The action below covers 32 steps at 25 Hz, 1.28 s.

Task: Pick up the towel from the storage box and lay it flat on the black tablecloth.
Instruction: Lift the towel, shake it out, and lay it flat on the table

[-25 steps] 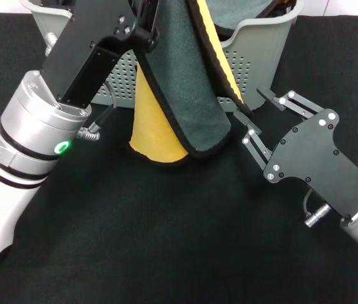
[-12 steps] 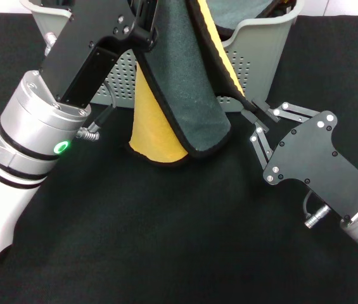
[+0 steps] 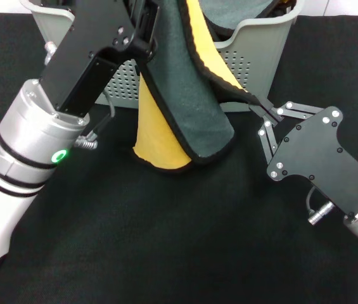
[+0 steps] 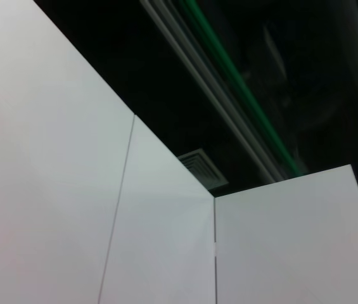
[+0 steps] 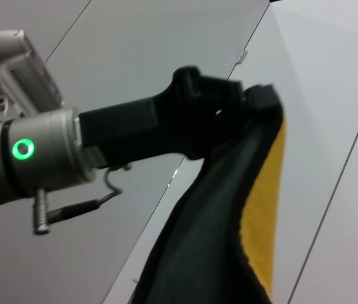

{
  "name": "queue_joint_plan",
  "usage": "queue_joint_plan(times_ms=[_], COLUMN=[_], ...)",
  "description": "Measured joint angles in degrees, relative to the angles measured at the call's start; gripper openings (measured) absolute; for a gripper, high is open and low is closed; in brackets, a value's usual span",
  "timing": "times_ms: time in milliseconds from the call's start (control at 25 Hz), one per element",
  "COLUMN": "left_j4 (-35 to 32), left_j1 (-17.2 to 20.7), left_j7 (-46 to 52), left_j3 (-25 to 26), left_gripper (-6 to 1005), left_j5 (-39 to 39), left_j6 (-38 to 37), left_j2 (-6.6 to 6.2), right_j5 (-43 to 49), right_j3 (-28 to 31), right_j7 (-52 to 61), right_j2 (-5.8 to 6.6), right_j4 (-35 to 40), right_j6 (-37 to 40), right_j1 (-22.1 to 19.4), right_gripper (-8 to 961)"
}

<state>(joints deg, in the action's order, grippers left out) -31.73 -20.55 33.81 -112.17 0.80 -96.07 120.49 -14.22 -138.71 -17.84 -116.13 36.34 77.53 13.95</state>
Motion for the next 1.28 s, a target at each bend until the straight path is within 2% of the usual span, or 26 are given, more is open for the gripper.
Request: queue_joint_plan(times_ms=[240, 320, 440, 520, 640, 680, 760, 840, 920, 1080, 1120, 1160, 1240, 1280], left_j4=[0.04, 0.49, 2.42, 3.68, 5.3, 5.91, 6.97, 8.73, 10.8, 14.19, 14.84, 15.2, 15.47, 15.54], left_j1=[2.06, 2.49, 2.76, 3.09, 3.75, 3.87, 3.94, 3.8, 3.57, 3.49, 3.55, 3.62, 3.95, 4.12], left_j7=[0.09, 0.11, 0.11, 0.11, 0.11, 0.11, 0.11, 0.01, -0.07, 0.02, -0.05, -0.15, -0.38, -0.41], left_j3=[-0.05, 0.03, 0.34, 0.35, 0.34, 0.27, 0.16, 0.13, 0.1, 0.02, 0.02, -0.03, -0.06, -0.06], left_gripper=[9, 9, 10, 10, 10, 10, 10, 11, 12, 15, 16, 16, 18, 19], left_j5=[0.6, 2.17, 3.76, 3.77, 3.7, 3.75, 3.82, 3.83, 3.83, 4.54, 5.24, 5.99, 7.67, 8.22], left_j6=[-0.01, -0.04, -0.06, -0.08, -0.76, -1.22, -1.92, -2.4, -2.47, -2.8, -2.86, -2.88, -2.9, -2.9], left_j2=[-0.19, -0.32, -0.47, -0.46, -0.36, -0.35, -0.34, -0.34, -0.35, -0.28, -0.21, -0.1, -0.03, -0.04], right_j5=[0.13, 0.3, 0.72, 2.31, 10.09, 15.43, 25.44, 36.11, 47.12, 66.44, 66.44, 70.02, 83.13, 84.7], right_j3=[0.93, 1.6, 2.02, 3.39, 9.28, 13.37, 20.39, 28.55, 37.72, 53.62, 53.62, 56.63, 65.5, 66.6], right_j7=[0.39, 1.46, 4.9, 10.47, 25.28, 33.17, 46.41, 57.51, 66.71, 83.95, 83.95, 87.4, 99.83, 101.66], right_j2=[0.61, 1.34, 3.85, 6.2, 8.81, 9.67, 10.51, 10.62, 10.07, 8.11, 8.11, 7.55, 5.63, 5.42], right_j4=[0.91, 2.65, 6.52, 8.87, 10.43, 10.74, 10.85, 11.16, 13.25, 22.27, 22.27, 24.51, 34.21, 35.46], right_j6=[0.85, 0.35, 0.16, 0.87, 1.11, 1.08, 1.64, 3.06, 5.25, 9.08, 9.08, 9.59, 10.67, 10.84], right_j1=[0.22, 0.38, 0.7, 1.51, 3.07, 3.7, 4.68, 5.39, 5.44, 5.13, 5.13, 5.25, 6.75, 7.1], right_gripper=[14, 13, 12, 12, 14, 14, 14, 14, 14, 13, 13, 13, 13, 13])
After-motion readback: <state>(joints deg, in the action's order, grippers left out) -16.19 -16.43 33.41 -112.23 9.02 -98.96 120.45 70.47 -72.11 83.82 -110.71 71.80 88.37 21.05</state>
